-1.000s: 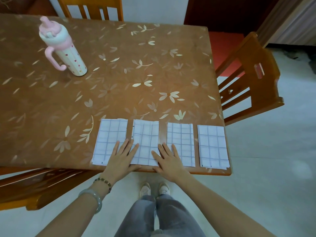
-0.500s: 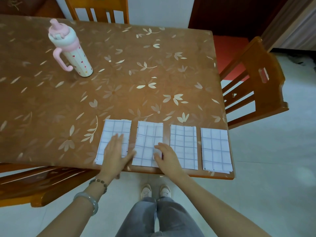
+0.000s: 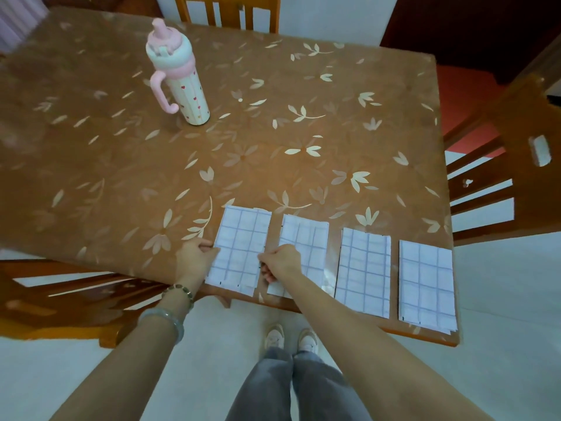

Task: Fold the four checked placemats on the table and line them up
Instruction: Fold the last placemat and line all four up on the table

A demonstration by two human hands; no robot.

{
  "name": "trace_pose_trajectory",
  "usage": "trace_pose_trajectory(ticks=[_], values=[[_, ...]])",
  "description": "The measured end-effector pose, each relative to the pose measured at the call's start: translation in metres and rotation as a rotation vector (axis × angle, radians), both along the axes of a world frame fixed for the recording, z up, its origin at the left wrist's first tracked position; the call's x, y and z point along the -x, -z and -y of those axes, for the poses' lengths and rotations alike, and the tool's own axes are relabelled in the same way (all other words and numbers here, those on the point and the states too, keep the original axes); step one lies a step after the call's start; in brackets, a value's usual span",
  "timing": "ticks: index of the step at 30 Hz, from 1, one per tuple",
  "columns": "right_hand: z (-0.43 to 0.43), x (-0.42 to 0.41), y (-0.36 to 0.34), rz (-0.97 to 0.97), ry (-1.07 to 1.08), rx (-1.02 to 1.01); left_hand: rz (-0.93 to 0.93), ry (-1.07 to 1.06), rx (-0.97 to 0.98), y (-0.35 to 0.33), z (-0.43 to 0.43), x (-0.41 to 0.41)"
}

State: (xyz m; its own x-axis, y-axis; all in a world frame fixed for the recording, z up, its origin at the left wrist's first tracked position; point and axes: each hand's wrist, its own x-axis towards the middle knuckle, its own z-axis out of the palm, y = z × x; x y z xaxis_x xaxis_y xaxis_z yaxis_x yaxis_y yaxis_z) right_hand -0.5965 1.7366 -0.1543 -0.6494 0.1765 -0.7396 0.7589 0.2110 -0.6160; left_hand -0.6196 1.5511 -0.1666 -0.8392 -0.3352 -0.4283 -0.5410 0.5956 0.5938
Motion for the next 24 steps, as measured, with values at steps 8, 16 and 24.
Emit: trace_pose_trajectory(ticks=[8, 16, 24], values=[[-0.001, -0.001, -0.003, 0.014, 0.003, -0.05, -0.017, -0.013, -0.039, -0.002, -0.012, 0.001], [-0.006, -0.01, 0.001, -0.076, 0.026, -0.097, 0.056, 0.008, -0.025, -0.002, -0.006, -0.002], [-0.002, -0.019, 0.008, -0.104, -0.138, -0.219, 0.187, -0.048, -0.106, -0.003, 0.005, -0.016]])
